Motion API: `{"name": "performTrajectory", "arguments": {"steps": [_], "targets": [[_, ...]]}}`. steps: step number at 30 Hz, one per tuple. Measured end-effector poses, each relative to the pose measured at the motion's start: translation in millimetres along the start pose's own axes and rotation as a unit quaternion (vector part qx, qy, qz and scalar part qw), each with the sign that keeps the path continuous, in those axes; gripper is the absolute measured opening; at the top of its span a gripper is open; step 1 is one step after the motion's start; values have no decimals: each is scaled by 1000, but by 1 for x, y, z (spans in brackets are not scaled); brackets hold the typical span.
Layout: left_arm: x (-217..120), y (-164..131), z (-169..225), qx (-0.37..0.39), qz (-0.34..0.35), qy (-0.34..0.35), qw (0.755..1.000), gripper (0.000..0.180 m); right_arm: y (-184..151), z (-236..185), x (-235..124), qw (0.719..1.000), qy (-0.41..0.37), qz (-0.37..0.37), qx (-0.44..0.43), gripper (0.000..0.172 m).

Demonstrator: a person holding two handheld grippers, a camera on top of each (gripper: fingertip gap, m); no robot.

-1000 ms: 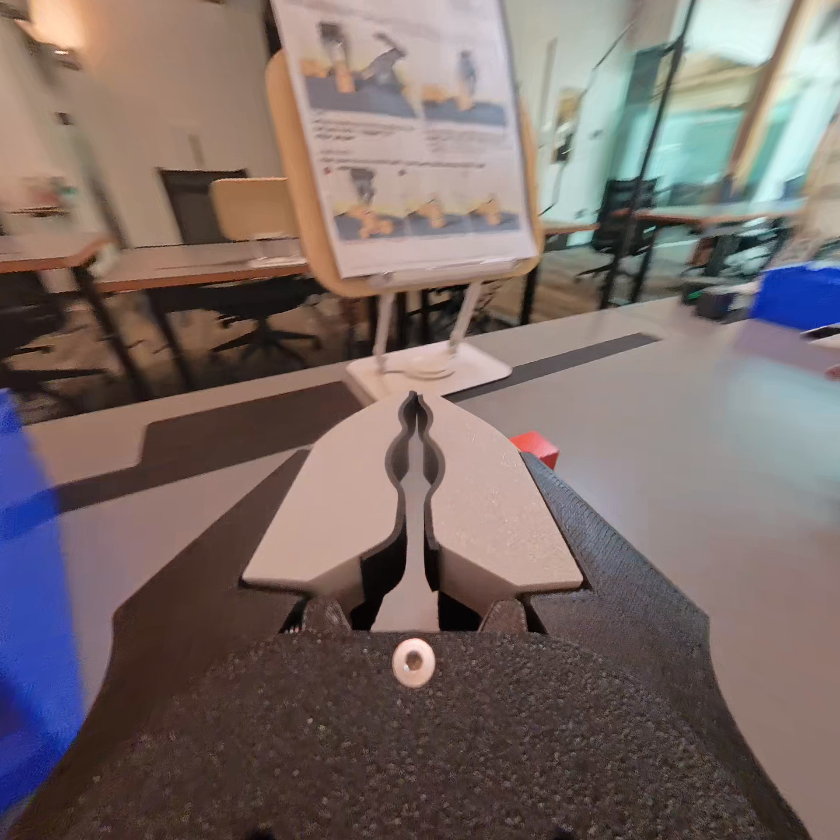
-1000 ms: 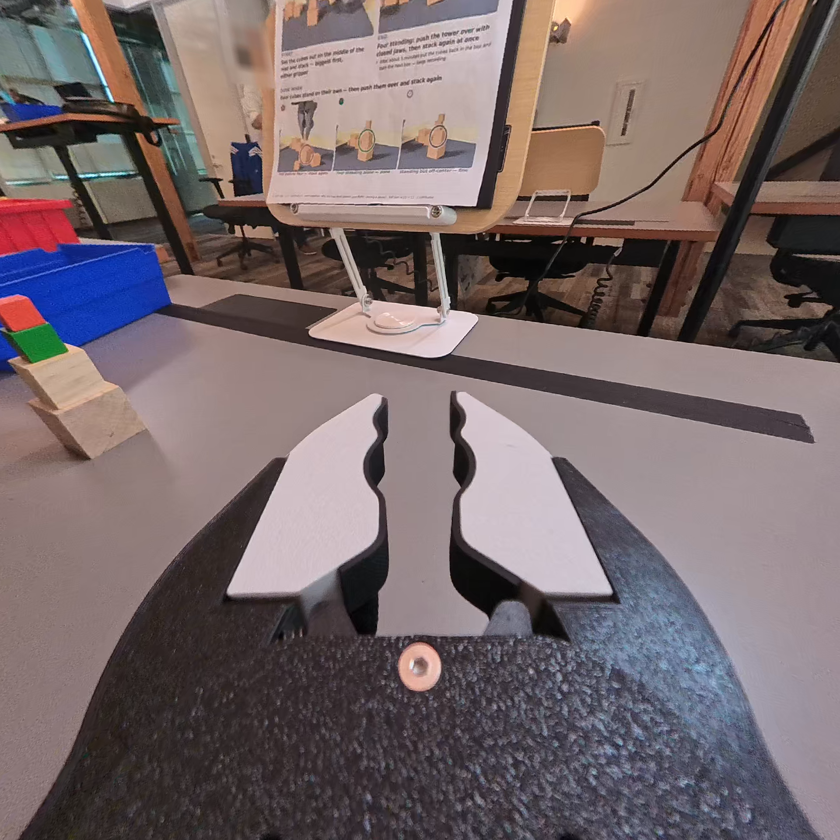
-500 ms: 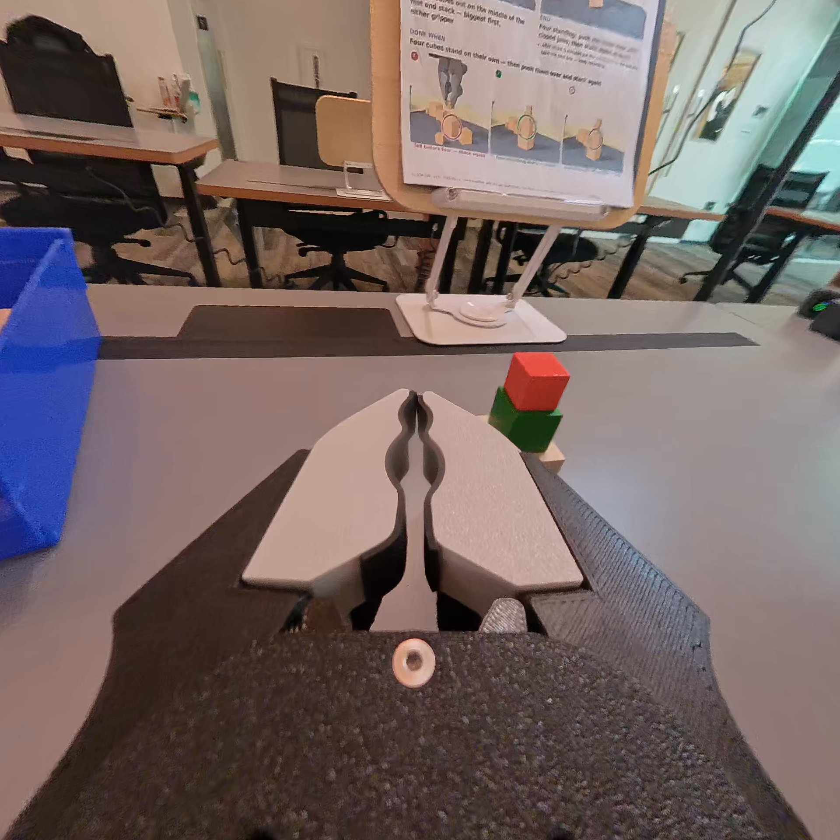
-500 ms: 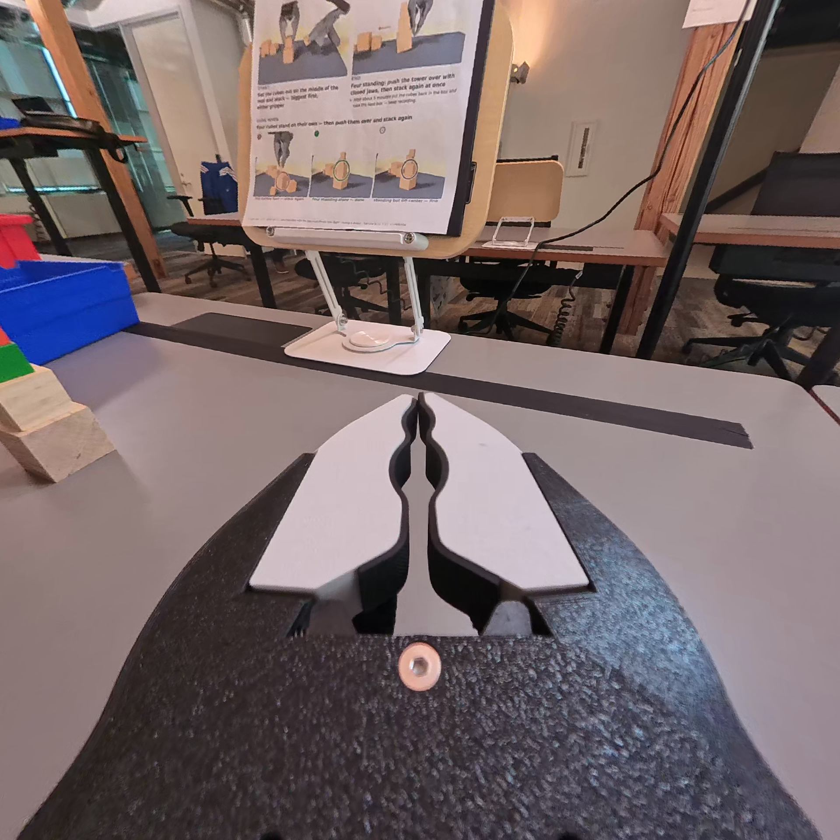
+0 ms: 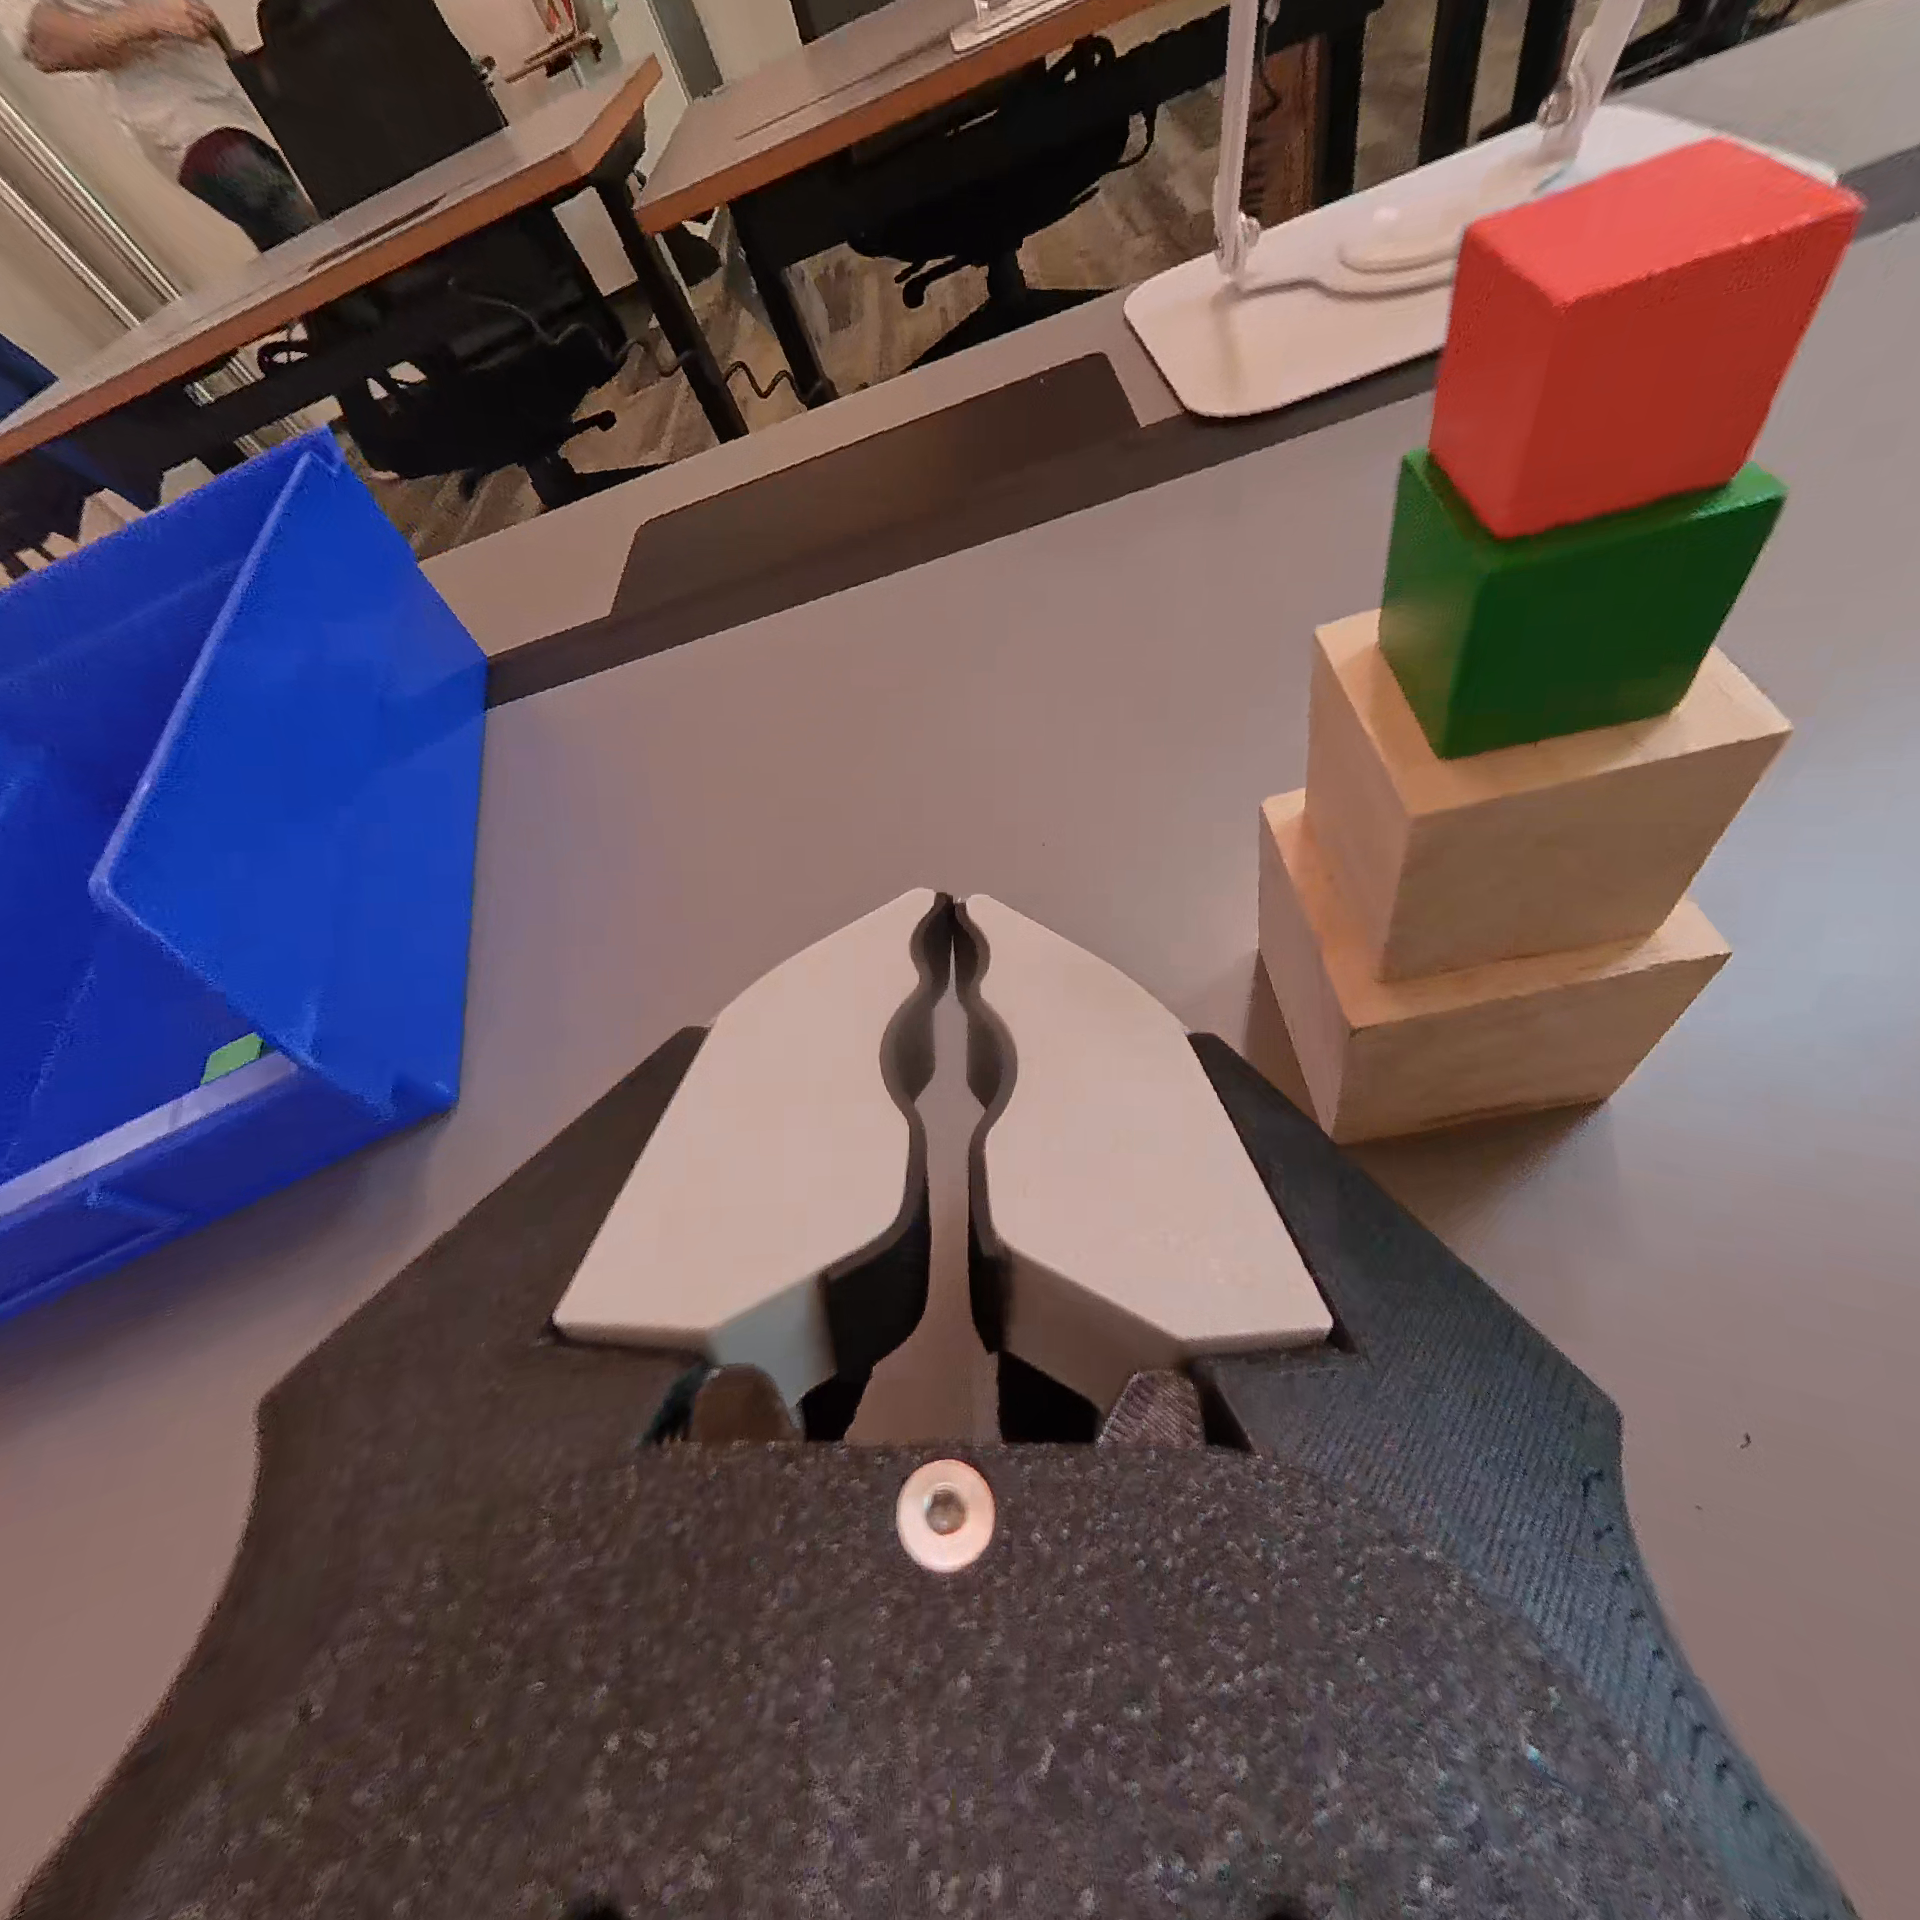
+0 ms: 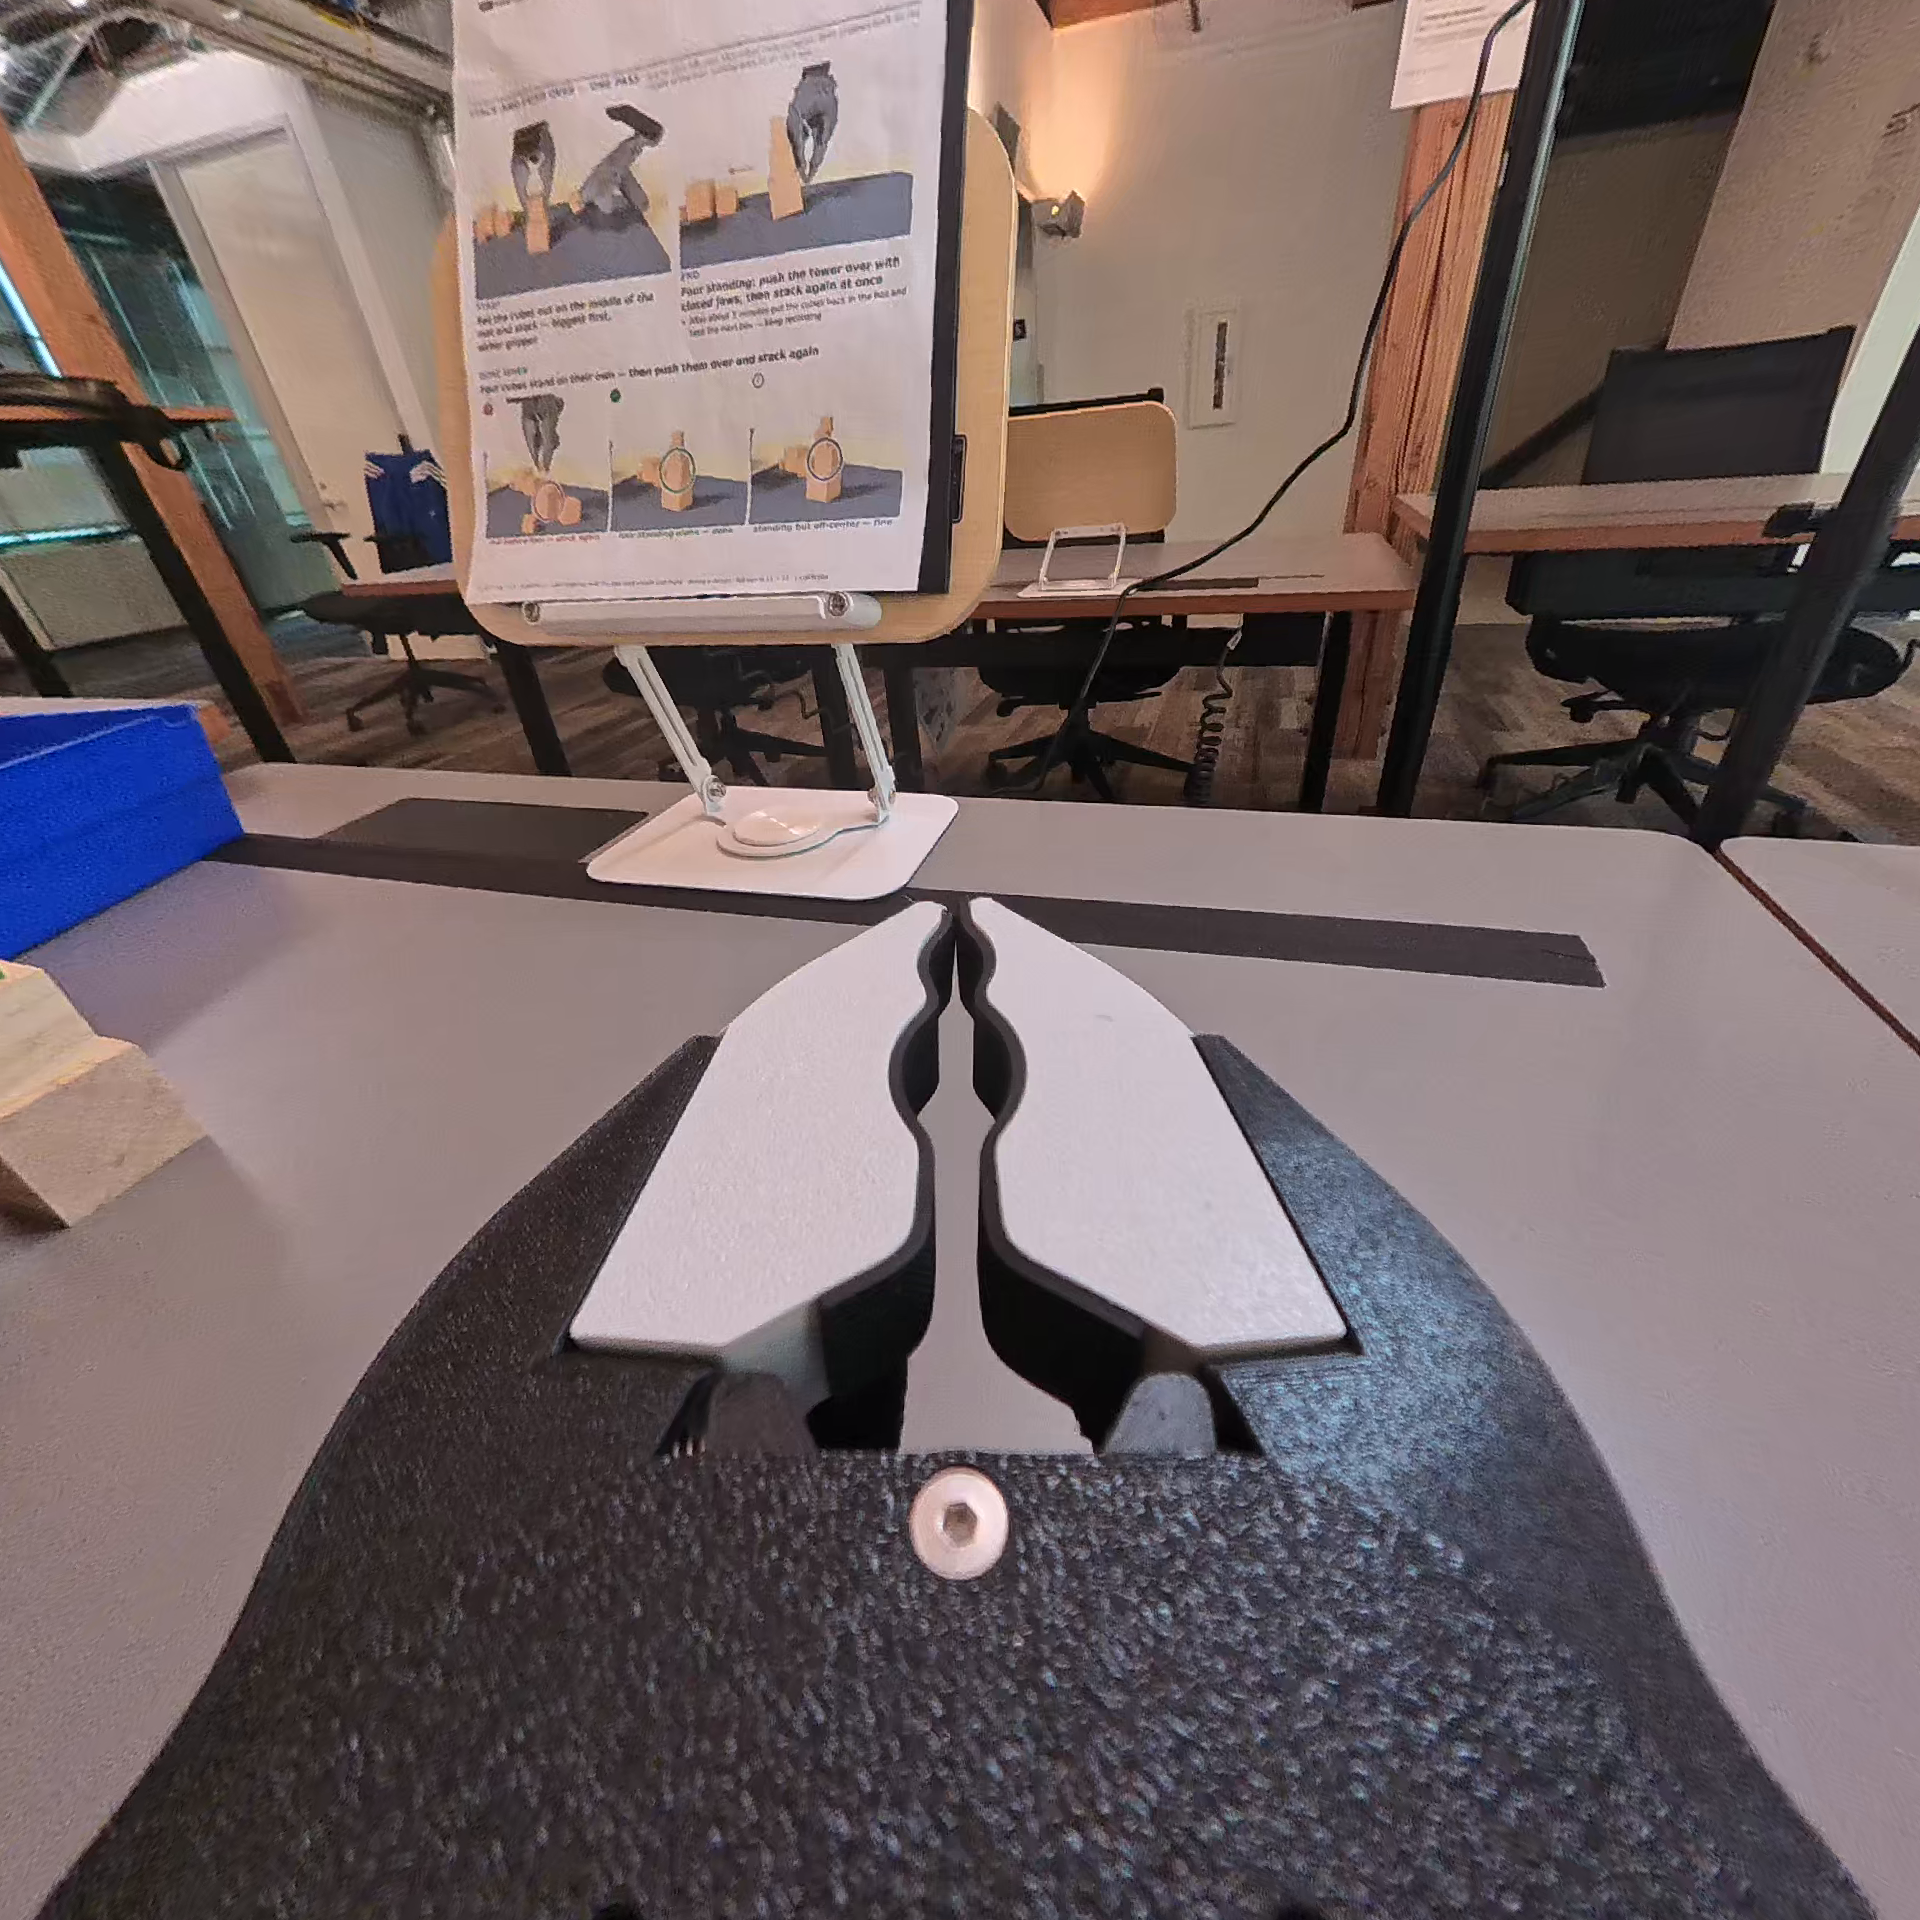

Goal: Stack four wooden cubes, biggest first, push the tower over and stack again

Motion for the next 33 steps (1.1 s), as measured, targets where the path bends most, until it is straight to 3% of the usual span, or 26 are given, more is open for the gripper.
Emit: {"name": "performTrajectory", "arguments": {"steps": [6,9,19,25,33], "targets": [[15,3,11,44,-24,25,998,0,3,-3,-1,1000,5,4,-2,0],[21,30,27,91,7,22,996,0,4,-5,-2,1000,9,5,-3,0],[37,107,149,282,113,-24,953,0,0,-3,-1,1000,8,-2,-3,0],[17,118,164,241,133,-79,958,0,-4,-4,2,1000,12,-9,-2,0],[-12,125,91,-14,156,-169,973,0,-8,-4,4,1000,12,-14,-6,1]]}}
Point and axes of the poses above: each gripper's, where its closed fingertips meet, x out along the fingers, y out of its top, z = x × y across the jaws, the point moved 2 cm from there along -x, back along the fingers, and after that the axes turned 5 degrees about -z, right-handed, at the moved point
